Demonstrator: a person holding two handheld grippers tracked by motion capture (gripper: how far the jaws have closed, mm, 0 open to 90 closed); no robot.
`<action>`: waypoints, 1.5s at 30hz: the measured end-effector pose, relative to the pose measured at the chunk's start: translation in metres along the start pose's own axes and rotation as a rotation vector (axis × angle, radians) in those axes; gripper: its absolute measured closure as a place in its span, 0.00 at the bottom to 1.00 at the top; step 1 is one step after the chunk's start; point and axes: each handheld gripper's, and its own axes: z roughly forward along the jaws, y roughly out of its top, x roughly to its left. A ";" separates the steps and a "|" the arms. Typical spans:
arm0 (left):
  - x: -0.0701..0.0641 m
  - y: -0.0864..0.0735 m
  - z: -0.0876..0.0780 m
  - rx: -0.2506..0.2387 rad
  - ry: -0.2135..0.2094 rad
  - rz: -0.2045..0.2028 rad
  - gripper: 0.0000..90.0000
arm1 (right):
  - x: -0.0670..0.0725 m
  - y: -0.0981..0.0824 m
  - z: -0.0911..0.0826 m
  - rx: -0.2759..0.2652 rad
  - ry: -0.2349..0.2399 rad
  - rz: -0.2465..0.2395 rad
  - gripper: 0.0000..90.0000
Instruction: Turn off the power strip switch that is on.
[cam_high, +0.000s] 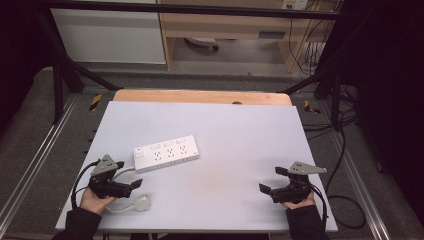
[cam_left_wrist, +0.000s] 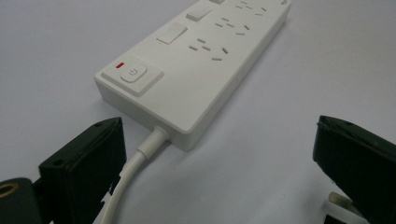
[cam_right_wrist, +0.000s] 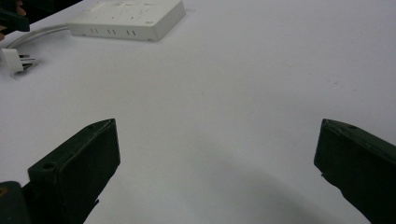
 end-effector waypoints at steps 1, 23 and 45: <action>0.000 0.000 0.000 -0.001 0.000 0.000 0.03 | 0.000 0.000 0.000 0.000 0.001 0.003 0.01; -0.004 0.011 -0.005 0.005 0.018 -0.007 0.05 | 0.001 0.000 0.001 0.003 -0.010 -0.006 0.01; -0.009 0.030 -0.003 0.013 -0.012 -0.030 0.44 | 0.001 0.000 0.001 0.005 -0.014 -0.009 0.01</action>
